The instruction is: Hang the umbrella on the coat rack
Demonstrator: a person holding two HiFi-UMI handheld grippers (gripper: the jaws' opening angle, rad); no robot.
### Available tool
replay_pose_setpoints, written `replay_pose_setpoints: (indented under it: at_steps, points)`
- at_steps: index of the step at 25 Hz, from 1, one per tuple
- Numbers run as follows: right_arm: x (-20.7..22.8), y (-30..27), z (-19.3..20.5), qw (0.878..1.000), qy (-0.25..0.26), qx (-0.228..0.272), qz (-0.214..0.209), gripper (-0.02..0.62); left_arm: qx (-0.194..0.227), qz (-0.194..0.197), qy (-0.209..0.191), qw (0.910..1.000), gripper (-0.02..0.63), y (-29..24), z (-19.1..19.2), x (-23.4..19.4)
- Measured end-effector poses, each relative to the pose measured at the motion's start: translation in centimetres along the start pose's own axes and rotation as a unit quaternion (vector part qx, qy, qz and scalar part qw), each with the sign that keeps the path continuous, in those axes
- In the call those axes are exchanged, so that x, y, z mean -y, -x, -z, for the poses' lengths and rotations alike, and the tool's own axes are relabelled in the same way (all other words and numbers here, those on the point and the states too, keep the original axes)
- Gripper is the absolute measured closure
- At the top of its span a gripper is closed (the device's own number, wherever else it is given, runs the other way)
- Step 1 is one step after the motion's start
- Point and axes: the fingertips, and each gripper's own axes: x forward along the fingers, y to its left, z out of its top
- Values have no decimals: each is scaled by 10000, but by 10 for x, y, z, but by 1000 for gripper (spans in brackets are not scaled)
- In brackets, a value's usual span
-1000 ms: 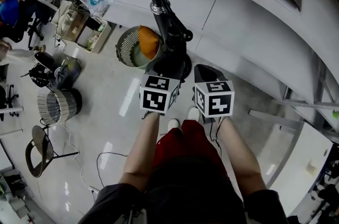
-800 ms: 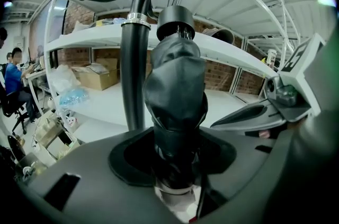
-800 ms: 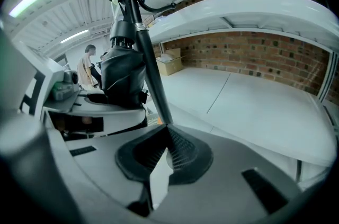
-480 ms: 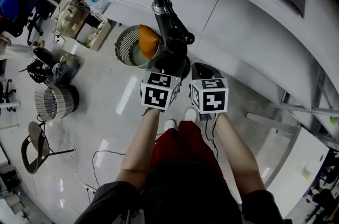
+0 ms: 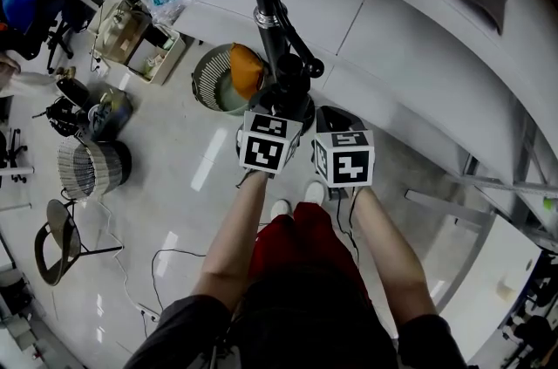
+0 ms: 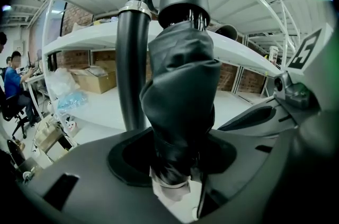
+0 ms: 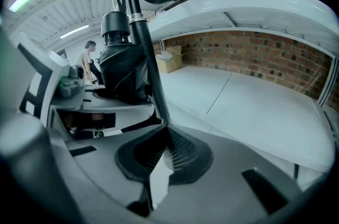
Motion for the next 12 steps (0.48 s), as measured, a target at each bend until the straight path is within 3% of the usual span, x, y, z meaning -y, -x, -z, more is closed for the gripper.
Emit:
replay_pose_setpoints:
  at_steps: [12]
  points:
    - [3, -2, 8, 9999, 11, -62, 116, 577, 34, -129, -148, 9998, 388, -12, -5, -6]
